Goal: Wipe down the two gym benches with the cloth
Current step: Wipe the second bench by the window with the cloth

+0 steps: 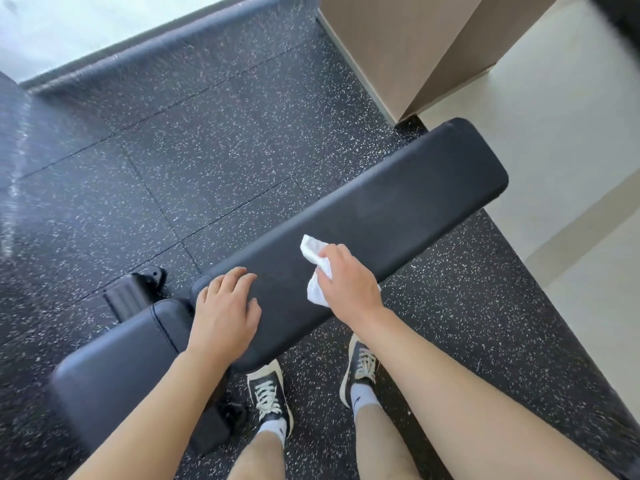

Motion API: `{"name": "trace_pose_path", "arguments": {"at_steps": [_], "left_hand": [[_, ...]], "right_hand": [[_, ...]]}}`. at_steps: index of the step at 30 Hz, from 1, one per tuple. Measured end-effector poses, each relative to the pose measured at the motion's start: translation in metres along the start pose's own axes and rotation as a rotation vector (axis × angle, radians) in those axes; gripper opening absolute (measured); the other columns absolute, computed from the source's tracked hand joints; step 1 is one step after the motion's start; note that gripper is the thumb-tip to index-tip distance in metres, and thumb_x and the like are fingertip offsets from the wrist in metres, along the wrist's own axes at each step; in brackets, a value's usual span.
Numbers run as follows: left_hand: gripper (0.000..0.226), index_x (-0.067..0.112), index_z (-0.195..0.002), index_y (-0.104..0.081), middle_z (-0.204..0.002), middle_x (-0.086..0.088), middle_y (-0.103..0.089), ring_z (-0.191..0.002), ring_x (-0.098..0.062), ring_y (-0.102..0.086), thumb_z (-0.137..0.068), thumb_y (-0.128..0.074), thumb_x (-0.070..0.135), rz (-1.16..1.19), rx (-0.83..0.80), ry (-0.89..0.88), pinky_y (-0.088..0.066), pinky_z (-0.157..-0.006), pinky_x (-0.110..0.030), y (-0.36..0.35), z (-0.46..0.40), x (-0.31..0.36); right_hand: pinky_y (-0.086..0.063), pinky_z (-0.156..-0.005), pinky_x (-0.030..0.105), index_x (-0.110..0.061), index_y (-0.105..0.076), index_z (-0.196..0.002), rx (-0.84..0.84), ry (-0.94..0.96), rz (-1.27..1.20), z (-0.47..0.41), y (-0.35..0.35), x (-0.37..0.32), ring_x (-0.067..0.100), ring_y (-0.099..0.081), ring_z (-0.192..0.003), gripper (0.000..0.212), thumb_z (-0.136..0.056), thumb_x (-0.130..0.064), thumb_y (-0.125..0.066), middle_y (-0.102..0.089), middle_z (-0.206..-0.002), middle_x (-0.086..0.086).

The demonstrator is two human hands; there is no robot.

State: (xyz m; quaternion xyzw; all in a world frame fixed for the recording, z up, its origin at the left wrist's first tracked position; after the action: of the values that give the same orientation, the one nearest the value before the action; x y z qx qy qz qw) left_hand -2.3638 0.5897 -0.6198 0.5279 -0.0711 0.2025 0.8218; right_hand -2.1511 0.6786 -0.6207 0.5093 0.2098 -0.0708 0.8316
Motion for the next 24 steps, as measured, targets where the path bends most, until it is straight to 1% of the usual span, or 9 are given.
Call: {"name": "trace_pose_path", "arguments": {"at_steps": [2,5,8,12,16,19,22,24], "left_hand": [[0.045,0.016,-0.144,-0.057,-0.155,-0.003,-0.050,-0.140,-0.033,-0.046,-0.102,-0.051,0.028,0.019,0.023,0.016,-0.039,-0.114,-0.051,0.024,0.013,0.000],[0.055,0.013,-0.143,-0.059,-0.154,-0.009,-0.052,-0.139,-0.037,-0.047,-0.095,-0.043,0.034,0.068,0.070,0.041,-0.039,-0.115,-0.053,0.065,0.029,0.000],[0.055,0.010,-0.141,-0.061,-0.152,-0.012,-0.054,-0.138,-0.039,-0.049,-0.094,-0.046,0.034,0.101,0.125,0.025,-0.039,-0.117,-0.053,0.105,0.040,-0.001],[0.053,0.012,-0.139,-0.062,-0.149,-0.009,-0.055,-0.137,-0.036,-0.048,-0.093,-0.052,0.037,0.122,0.222,-0.010,-0.041,-0.114,-0.052,0.171,0.058,0.007],[0.059,0.010,-0.141,-0.061,-0.150,-0.010,-0.055,-0.139,-0.037,-0.045,-0.091,-0.053,0.041,0.126,0.279,-0.041,-0.038,-0.118,-0.053,0.235,0.077,0.023],[0.063,0.012,-0.143,-0.060,-0.152,-0.009,-0.053,-0.143,-0.036,-0.043,-0.090,-0.053,0.044,0.118,0.307,-0.063,-0.035,-0.120,-0.052,0.277,0.091,0.035],[0.063,0.014,-0.146,-0.057,-0.154,-0.007,-0.051,-0.144,-0.034,-0.040,-0.092,-0.055,0.045,0.102,0.335,-0.091,-0.034,-0.120,-0.051,0.313,0.104,0.042],[0.058,0.015,-0.148,-0.056,-0.155,-0.006,-0.050,-0.145,-0.033,-0.039,-0.097,-0.063,0.042,0.083,0.364,-0.106,-0.033,-0.121,-0.050,0.333,0.110,0.046]], "right_hand": [[-0.048,-0.084,0.044,-0.020,-0.052,-0.124,0.035,-0.008,-0.041,0.012,0.021,-0.012,0.027,-0.057,-0.101,0.023,-0.104,-0.030,-0.048,-0.052,-0.118,-0.001],[-0.049,-0.080,0.044,-0.021,-0.053,-0.121,0.122,0.000,-0.093,0.028,0.052,-0.033,0.026,-0.058,-0.098,0.021,-0.102,-0.031,-0.051,-0.053,-0.115,-0.002],[-0.049,-0.077,0.043,-0.022,-0.054,-0.120,0.192,0.029,-0.127,0.042,0.080,-0.052,0.026,-0.058,-0.095,0.021,-0.101,-0.031,-0.053,-0.054,-0.114,-0.003],[-0.048,-0.075,0.041,-0.023,-0.054,-0.120,0.268,0.059,-0.154,0.061,0.128,-0.081,0.024,-0.058,-0.095,0.021,-0.101,-0.032,-0.054,-0.054,-0.114,-0.005],[-0.050,-0.075,0.041,-0.023,-0.055,-0.119,0.361,0.091,-0.159,0.071,0.178,-0.107,0.025,-0.060,-0.095,0.022,-0.100,-0.033,-0.055,-0.056,-0.115,-0.005],[-0.051,-0.073,0.040,-0.028,-0.051,-0.117,0.420,0.128,-0.172,0.078,0.210,-0.125,0.023,-0.061,-0.093,0.019,-0.100,-0.035,-0.054,-0.055,-0.114,-0.008],[-0.047,-0.069,0.035,-0.033,-0.048,-0.116,0.476,0.160,-0.164,0.089,0.238,-0.141,0.021,-0.061,-0.090,0.017,-0.100,-0.038,-0.052,-0.054,-0.112,-0.011],[-0.043,-0.067,0.032,-0.033,-0.047,-0.115,0.515,0.175,-0.158,0.097,0.255,-0.150,0.019,-0.061,-0.088,0.017,-0.100,-0.039,-0.052,-0.054,-0.111,-0.012]]}}
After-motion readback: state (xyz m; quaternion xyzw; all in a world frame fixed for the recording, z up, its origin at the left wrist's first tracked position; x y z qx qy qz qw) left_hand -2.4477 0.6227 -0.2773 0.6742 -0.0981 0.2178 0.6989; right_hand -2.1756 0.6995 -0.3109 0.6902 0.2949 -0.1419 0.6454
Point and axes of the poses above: each hand's wrist, its own z-axis away from the middle knuckle, its own y-axis out of the back of the hand, x = y × z, the point moved 2 cm from there along -z, towards the middle knuckle
